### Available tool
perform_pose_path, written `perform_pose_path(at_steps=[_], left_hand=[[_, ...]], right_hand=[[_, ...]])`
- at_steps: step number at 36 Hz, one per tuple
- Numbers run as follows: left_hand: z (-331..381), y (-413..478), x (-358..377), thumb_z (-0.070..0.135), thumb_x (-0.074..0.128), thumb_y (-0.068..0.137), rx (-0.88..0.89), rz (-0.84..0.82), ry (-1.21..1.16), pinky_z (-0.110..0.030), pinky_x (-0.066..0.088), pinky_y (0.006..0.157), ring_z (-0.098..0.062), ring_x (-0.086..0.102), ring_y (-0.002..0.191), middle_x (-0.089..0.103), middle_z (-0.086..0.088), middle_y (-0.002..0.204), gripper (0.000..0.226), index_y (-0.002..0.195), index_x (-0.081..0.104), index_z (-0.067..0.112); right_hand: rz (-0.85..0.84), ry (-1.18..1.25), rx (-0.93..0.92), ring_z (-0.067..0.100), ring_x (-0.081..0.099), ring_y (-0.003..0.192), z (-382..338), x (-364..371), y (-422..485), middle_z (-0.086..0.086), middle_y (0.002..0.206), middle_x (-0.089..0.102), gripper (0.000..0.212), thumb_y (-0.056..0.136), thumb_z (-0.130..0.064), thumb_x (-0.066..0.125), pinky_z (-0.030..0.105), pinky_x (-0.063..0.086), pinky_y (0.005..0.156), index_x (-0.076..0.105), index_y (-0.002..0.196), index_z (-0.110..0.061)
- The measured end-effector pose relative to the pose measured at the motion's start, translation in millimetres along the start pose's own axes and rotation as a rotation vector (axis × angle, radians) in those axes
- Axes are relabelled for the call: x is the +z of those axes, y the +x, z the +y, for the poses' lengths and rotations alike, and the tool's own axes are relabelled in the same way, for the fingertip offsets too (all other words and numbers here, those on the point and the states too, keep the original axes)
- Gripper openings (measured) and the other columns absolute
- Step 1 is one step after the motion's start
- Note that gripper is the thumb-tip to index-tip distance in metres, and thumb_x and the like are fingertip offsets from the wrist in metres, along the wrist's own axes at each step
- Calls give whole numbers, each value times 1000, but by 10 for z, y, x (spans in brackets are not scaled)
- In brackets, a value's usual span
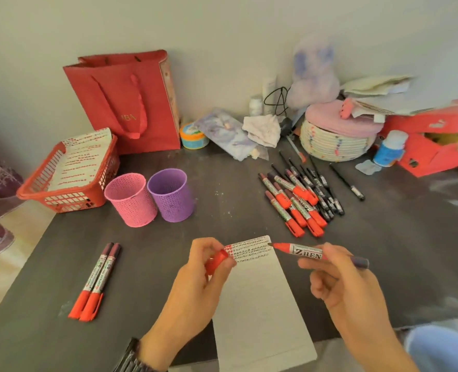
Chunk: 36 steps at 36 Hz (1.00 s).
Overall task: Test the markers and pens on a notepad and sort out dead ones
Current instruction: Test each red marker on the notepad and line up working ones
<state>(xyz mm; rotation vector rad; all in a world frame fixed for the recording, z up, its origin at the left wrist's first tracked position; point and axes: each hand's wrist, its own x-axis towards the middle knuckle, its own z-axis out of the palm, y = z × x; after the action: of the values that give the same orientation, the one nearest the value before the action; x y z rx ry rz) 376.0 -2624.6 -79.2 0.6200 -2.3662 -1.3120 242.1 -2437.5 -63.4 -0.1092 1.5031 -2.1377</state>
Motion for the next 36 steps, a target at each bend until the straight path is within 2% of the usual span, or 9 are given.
perform_pose_path(at_steps=[3,5,11,16,22,26,29,33,36], left_hand=[[137,28,16,35,69,90,25,40,37,-14,43,64,-1,57,76,67,23,94,22,103,56,47],[194,17,12,35,74,84,29,70,17,-13,44,68,-3,60,84,69,23,98,25,102,62,48],[251,-46,4,51,71,73,34,106,-94,-14,47,71,-9,64,88,72,19,101,30,103,69,47],[288,-84,-4,48,72,75,42,83,-100,-11,45,66,-7,63,87,72,19,101,28,104,69,49],[305,-119,-26,38,77,81,79,24,-22,-12,44,68,-10,63,90,70,22,105,28,103,67,51],[303,-133,-91,34,78,81,103,22,27,-11,44,69,-10,64,90,69,23,102,29,102,67,50],[297,-142,-178,36,77,81,104,-15,45,-15,48,71,-11,64,91,69,23,102,27,102,67,49],[232,-157,-261,33,79,83,77,-120,130,-22,52,76,-10,64,93,66,24,102,30,104,65,49],[182,-137,-283,33,78,84,54,-150,147,-28,54,81,-9,64,96,66,24,103,30,105,64,49]], right_hand=[[30,-41,-51,12,53,46,-39,-9,-38,18,82,76,31,70,-51,67,32,37,52,79,77,-23],[55,-50,-74,13,52,45,-52,-20,-53,19,80,76,35,68,-53,69,34,33,55,79,77,-22],[35,-60,-97,14,51,44,-66,6,-86,22,76,74,43,60,-54,74,26,39,43,80,79,-17],[-51,-162,-98,12,55,48,-47,75,-97,18,76,75,80,41,-81,82,22,44,42,80,87,-16],[-168,-262,-50,15,55,50,73,157,-76,16,75,75,33,73,-51,74,22,46,46,80,85,-21],[-304,-328,-14,15,43,42,44,104,-56,11,64,67,42,69,-55,76,23,34,41,78,77,-14],[-482,-539,-12,13,40,45,-44,53,-31,7,63,67,36,78,-56,78,22,33,46,80,81,-21],[-588,-799,-97,2,41,52,8,63,-15,-4,61,63,31,85,-56,56,14,33,53,76,93,-33],[-596,-830,-167,3,40,55,107,89,-46,-10,59,49,35,88,-58,51,16,33,56,72,99,-33]])
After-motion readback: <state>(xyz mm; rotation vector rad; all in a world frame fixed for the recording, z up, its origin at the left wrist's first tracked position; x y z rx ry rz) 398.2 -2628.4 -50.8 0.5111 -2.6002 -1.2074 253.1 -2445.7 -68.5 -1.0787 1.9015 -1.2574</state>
